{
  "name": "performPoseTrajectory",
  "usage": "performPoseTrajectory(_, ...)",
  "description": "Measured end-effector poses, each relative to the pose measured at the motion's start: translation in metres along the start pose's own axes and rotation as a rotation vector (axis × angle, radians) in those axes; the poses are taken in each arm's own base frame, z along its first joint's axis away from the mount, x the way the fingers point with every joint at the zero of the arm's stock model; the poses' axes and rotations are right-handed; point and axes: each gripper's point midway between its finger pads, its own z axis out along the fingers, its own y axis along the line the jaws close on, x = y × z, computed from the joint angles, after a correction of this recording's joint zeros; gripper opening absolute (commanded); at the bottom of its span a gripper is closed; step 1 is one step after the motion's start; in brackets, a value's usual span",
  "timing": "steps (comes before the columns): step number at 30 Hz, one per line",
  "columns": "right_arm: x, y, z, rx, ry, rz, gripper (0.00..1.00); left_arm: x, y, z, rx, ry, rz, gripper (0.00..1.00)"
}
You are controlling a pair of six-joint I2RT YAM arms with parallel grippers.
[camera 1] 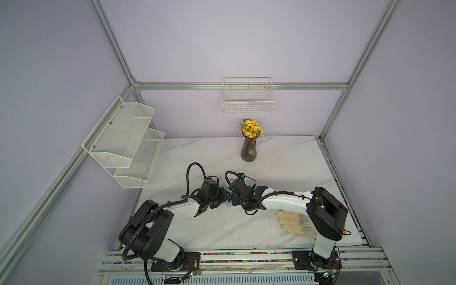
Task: Insert the battery into the alarm
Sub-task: Install the battery in the alarm.
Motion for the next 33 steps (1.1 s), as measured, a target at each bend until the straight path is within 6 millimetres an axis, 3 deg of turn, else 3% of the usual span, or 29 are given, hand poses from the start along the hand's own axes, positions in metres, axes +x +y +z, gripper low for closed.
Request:
performPoseTrajectory(12, 0.004, -0.004, 0.0, 0.012, -0.019, -0.024, 0.08, 0.001, 0.0, 0.0, 0.01, -0.002, 0.002, 0.52)
performPoseTrajectory(26, 0.01, 0.0, 0.0, 0.158, -0.117, -0.125, 0.07, 0.003, -0.001, 0.001, 0.012, 0.004, 0.003, 0.53)
performPoseTrajectory(33, 0.017, 0.0, -0.012, 0.132, -0.07, -0.143, 0.1, 0.005, -0.002, -0.004, -0.009, 0.022, 0.02, 0.57)
